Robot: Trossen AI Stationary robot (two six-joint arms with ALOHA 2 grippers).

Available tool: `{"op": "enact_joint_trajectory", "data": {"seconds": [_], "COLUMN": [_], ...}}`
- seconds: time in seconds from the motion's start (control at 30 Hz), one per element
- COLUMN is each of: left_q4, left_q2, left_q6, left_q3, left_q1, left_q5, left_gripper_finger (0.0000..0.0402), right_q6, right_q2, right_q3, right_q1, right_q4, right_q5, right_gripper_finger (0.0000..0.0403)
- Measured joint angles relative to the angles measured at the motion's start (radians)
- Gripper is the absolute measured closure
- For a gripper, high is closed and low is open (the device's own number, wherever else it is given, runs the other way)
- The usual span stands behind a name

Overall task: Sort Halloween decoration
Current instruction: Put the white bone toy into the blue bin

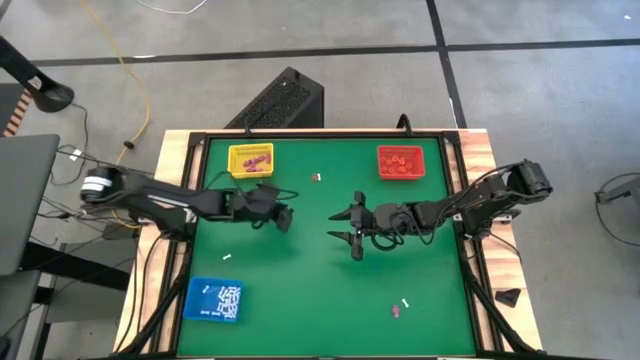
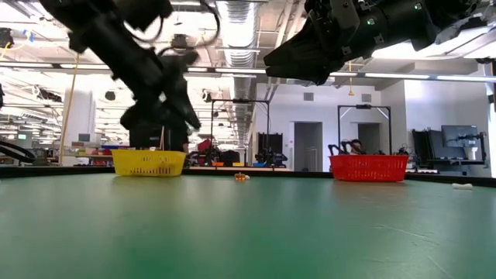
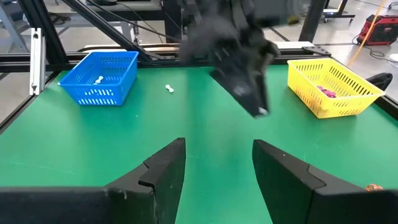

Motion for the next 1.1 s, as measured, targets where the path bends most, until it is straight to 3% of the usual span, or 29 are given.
{"op": "enact_joint_trajectory", "data": {"seconds": [0.27,0.37,0.47,0.57,0.7,0.87,1.03,1.1], "left_q4": [-0.147,-0.259,-0.351,-0.389,-0.439,-0.557,-0.626,-0.624], "left_q2": [-0.217,-0.277,-0.335,-0.384,-0.415,-0.364,-0.27,-0.242], "left_q6": [-0.077,-0.094,-0.157,-0.23,-0.376,-0.571,-0.652,-0.658], "left_q3": [0.0,0.0,0.0,0.0,0.001,-0.016,-0.024,-0.024], "left_q1": [-0.061,-0.137,-0.262,-0.412,-0.605,-0.826,-0.91,-0.915], "left_q5": [0.426,0.604,0.67,0.639,0.477,0.342,0.322,0.27], "left_gripper_finger": [0.0307,0.0307,0.0307,0.0307,0.0307,0.0307,0.0304,0.0296], "right_q6": [0.001,0.001,0.001,0.001,0.002,0.002,0.002,0.002], "right_q2": [0.0,0.0,0.0,0.0,0.0,0.0,0.0,0.0], "right_q3": [0.0,0.0,0.0,0.0,0.0,0.0,0.0,0.0], "right_q1": [0.0,0.0,0.0,0.0,0.0,0.0,0.0,0.0], "right_q4": [0.001,0.002,0.002,0.002,0.002,0.002,0.002,0.002], "right_q5": [0.0,0.0,0.0,0.0,0.0,0.0,0.0,0.0], "right_gripper_finger": [0.0186,0.0186,0.0186,0.0186,0.0186,0.0186,0.0186,0.0186]}}
